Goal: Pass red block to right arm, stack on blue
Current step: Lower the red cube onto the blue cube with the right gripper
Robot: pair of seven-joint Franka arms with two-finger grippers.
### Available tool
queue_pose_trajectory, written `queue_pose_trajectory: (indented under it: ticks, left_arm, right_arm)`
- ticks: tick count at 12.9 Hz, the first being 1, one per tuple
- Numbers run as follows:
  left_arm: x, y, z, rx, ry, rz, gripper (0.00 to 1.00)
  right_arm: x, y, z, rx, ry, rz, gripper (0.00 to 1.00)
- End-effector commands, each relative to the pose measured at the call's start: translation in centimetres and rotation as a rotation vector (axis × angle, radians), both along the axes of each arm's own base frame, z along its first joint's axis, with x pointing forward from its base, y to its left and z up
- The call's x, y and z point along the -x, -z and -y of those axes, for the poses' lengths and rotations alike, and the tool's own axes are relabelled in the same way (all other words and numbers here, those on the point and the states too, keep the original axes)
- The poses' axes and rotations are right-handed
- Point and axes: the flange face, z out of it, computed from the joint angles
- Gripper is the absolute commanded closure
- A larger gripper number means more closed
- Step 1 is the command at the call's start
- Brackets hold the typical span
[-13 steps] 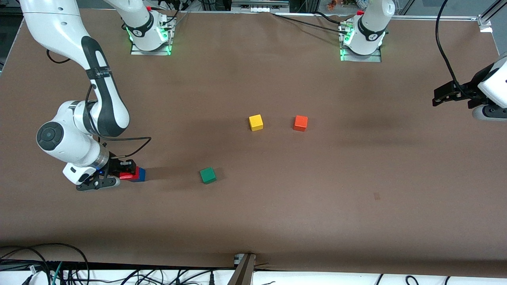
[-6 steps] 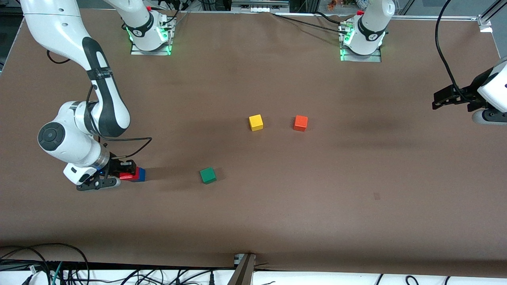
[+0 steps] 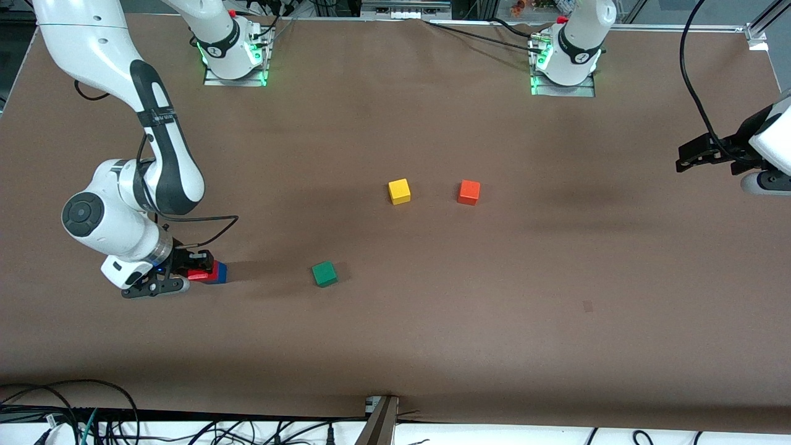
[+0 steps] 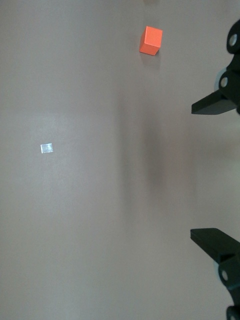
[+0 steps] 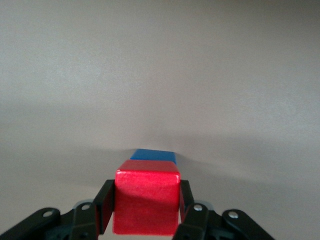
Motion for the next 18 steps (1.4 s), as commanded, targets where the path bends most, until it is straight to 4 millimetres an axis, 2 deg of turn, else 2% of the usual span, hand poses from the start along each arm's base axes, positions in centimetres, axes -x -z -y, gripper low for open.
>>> queue_pose_trajectory:
  ticks: [1, 18]
  left_arm:
    - [-0.46, -0.52, -0.32, 0.007, -0.011, 0.008, 0.00]
    - [-0.72, 0.00, -0.17, 0.016, -0.010, 0.001, 0.00]
  right_arm:
    - [-0.01, -0.01, -0.15, 0.017, 0.008, 0.010, 0.91]
    - [0.17, 0.71, -0.09, 0.031, 0.018, -0.002, 0.89]
